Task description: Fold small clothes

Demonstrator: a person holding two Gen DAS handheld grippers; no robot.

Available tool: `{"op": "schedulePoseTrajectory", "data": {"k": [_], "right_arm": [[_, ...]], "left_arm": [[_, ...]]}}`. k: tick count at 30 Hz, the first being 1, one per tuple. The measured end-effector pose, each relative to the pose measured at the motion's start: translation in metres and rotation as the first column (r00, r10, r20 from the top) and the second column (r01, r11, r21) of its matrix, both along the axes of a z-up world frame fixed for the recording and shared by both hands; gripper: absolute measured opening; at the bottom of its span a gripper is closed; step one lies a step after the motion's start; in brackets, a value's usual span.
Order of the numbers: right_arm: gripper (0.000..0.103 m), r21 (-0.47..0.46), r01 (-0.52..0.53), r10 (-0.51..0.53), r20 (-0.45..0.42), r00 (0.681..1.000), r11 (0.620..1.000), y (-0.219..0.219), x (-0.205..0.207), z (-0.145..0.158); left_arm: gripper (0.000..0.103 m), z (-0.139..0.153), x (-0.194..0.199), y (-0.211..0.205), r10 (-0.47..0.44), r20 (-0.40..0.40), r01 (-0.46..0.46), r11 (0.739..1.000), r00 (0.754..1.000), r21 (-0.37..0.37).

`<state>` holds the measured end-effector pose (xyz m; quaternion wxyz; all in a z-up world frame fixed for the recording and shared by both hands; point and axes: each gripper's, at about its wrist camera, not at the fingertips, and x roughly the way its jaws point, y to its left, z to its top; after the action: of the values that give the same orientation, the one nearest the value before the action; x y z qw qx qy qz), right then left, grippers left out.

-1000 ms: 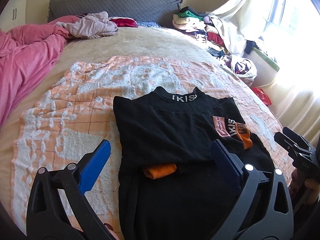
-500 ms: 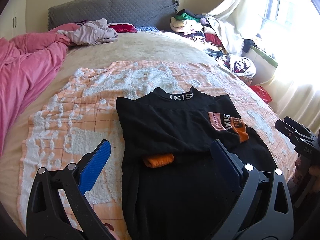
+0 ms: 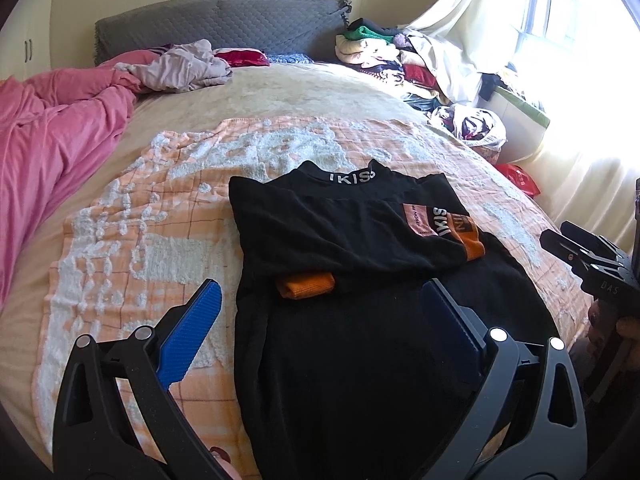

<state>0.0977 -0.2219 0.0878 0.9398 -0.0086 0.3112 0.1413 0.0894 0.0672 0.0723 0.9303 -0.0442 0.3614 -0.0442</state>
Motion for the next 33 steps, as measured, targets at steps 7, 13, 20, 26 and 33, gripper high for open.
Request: {"op": "schedulePoseTrajectory", "data": {"k": [7, 13, 20, 26, 33], "right_arm": [[0.098, -0.004, -0.012, 0.012, -0.012, 1.0, 1.0, -0.003, -0.011, -0.003], [0.098, -0.017, -0.018, 0.017, -0.023, 1.0, 1.0, -0.009, -0.018, -0.006], [0.098, -0.035, -0.013, 0.011, -0.047, 0.999, 0.999, -0.022, -0.026, -0.015], [0.098, -0.035, 0.003, -0.006, -0.078, 0.997, 0.999, -0.036, -0.031, -0.027], [0.098, -0.042, 0.009, -0.013, -0.103, 0.995, 0.999, -0.047, -0.037, -0.037]], "left_arm": [[0.094, -0.016, -0.015, -0.001, 0.011, -0.031, -0.012, 1.0, 0.999, -0.028], [0.094, -0.023, -0.025, 0.001, 0.038, -0.044, -0.04, 0.998, 0.998, -0.042], [0.094, -0.032, -0.037, 0.004, 0.068, -0.077, -0.071, 0.997, 0.995, -0.042], [0.094, -0.045, -0.047, 0.008, 0.097, -0.117, -0.103, 0.994, 0.988, -0.044], [0.094, -0.055, -0.059, 0.012, 0.141, -0.136, -0.143, 0.99, 0.981, -0.01]]}}
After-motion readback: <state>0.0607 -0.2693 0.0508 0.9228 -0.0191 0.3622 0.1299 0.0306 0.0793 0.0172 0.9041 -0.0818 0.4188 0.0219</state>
